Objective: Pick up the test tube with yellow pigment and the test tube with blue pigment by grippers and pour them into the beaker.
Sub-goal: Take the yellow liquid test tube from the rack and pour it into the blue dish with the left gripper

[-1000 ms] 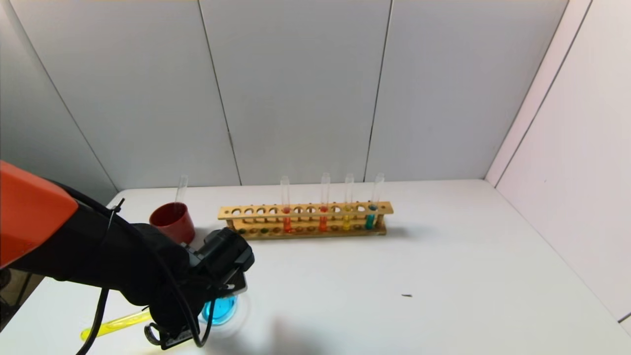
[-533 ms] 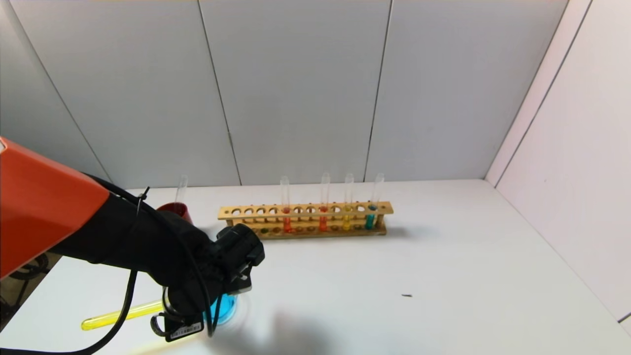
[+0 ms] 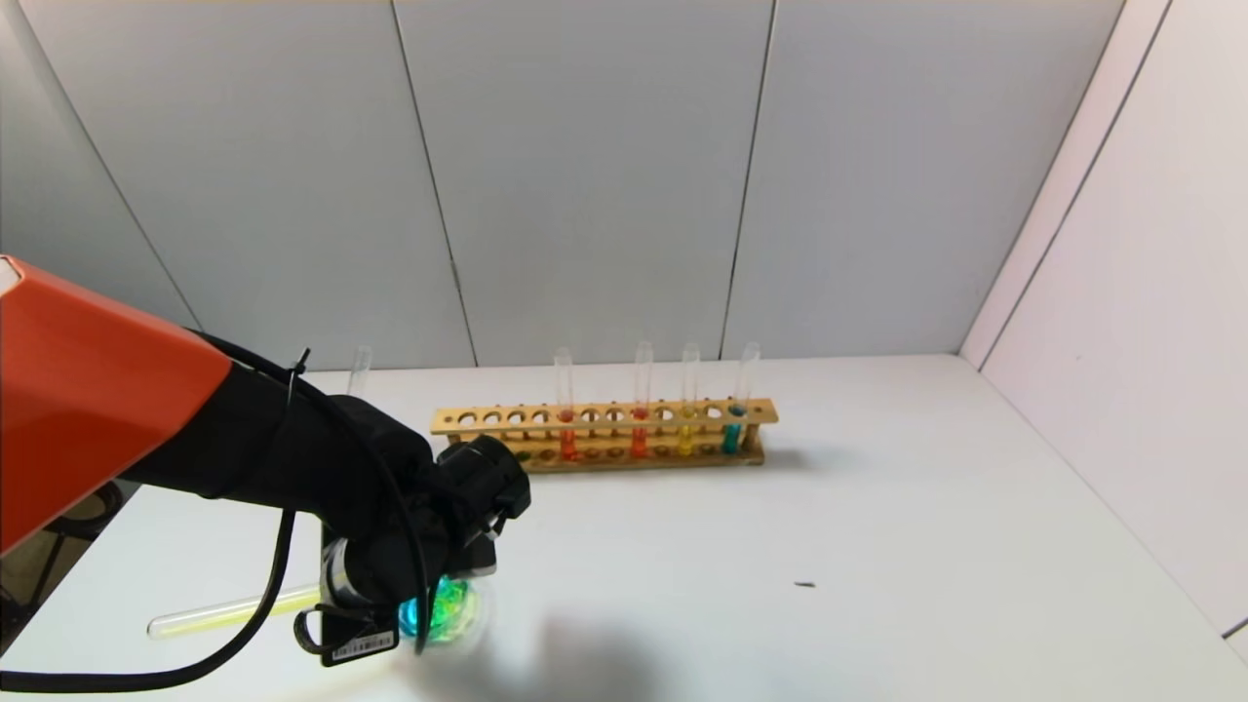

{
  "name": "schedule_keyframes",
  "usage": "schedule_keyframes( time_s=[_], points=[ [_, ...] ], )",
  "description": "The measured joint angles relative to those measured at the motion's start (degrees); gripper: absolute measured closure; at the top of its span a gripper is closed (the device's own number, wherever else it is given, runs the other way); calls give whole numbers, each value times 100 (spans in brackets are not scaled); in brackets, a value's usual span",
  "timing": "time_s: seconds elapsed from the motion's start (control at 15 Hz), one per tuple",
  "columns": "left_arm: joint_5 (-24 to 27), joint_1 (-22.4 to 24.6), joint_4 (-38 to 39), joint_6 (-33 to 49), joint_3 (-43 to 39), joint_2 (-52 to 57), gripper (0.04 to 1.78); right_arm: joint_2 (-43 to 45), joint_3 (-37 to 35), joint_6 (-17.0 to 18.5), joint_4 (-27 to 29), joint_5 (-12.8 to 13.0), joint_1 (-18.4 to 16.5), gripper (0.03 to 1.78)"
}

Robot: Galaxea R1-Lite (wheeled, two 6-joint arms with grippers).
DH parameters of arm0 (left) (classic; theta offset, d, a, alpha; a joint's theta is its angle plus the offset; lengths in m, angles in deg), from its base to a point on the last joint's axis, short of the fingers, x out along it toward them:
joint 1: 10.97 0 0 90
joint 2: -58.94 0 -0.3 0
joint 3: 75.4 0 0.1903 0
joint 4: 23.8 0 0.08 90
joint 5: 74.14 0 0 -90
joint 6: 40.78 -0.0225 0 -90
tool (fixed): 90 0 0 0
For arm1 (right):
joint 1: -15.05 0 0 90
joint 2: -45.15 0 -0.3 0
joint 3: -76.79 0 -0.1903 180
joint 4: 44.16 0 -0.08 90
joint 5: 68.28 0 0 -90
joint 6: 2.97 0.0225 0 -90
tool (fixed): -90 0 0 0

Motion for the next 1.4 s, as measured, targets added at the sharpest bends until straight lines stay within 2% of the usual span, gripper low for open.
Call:
schedule_keyframes(
  time_s=[0.47,0.87,1.2,1.4],
  points=[
    [-121,2,-280,-74,213,-121,150,0,0,2,0,0,0,11],
    [-272,-99,-1397,-63,894,-410,150,0,0,0,1,0,0,11],
    [-283,-185,-1590,-62,1195,-780,150,0,0,2,1,0,0,11],
    [-280,-196,-2009,-24,1398,-916,150,0,0,0,0,0,0,11]
  ],
)
